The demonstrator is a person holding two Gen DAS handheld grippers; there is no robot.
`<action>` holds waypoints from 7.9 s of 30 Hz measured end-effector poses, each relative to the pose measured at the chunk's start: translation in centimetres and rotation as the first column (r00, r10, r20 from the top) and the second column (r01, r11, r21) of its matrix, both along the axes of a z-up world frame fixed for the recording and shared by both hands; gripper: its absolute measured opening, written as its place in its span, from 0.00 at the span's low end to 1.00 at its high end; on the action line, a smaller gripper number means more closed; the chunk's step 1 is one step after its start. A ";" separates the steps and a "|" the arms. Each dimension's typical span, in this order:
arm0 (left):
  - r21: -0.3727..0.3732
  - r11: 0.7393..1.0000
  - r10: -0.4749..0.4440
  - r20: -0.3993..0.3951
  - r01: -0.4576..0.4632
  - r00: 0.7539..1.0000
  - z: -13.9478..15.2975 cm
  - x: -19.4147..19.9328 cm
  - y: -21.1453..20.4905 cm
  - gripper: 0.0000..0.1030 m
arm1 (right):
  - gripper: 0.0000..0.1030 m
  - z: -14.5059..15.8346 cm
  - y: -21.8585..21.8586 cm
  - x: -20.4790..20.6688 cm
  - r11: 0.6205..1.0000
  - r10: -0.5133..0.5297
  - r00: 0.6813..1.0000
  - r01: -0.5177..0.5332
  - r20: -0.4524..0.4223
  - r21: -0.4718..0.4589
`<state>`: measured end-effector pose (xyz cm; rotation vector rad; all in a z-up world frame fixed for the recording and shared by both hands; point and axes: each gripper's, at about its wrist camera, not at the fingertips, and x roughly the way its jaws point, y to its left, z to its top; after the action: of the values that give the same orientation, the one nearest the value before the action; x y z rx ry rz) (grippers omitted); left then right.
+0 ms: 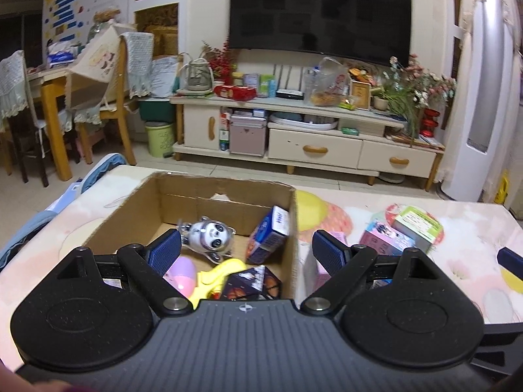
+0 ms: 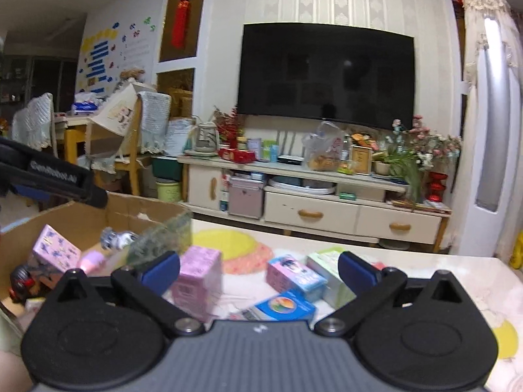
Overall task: Organize rigid objects
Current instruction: 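Open left gripper over cardboard box while right gripper releases tissue pack inside, then move left tool to pink milk carton while right tool reaches blue mouthwash box, then close left gripper on pink carton while right gripper closes on blue box, then lift pink carton with left tool while right tool carries blue box to cardboard box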
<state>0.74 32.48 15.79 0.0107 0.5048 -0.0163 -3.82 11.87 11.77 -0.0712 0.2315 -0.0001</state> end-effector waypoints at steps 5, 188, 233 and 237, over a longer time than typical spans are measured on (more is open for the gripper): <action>0.007 0.999 -0.033 -0.007 0.033 0.999 -0.3 0.1 -0.7 1.00 | 0.99 -1.6 -1.1 0.2 1.000 -0.027 0.999 0.027 -0.036 -0.015; 0.076 0.967 -0.239 -0.069 0.244 0.969 -4.1 -1.7 -4.9 0.54 | 0.49 -6.4 -7.8 -3.9 0.998 -0.055 0.943 0.059 -0.329 0.001; 0.010 0.998 0.067 0.004 -0.067 0.998 1.8 1.6 6.2 0.55 | 0.49 5.1 7.3 3.4 0.970 0.230 0.957 -0.239 -0.175 -0.032; 0.005 0.994 0.109 -0.013 -0.109 0.994 1.7 2.3 6.9 0.55 | 0.49 5.3 9.0 4.9 0.960 0.258 0.949 -0.273 -0.183 -0.060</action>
<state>3.02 39.35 17.48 -0.0130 0.5183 0.0917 1.08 20.87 17.02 -0.1868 0.3953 0.2663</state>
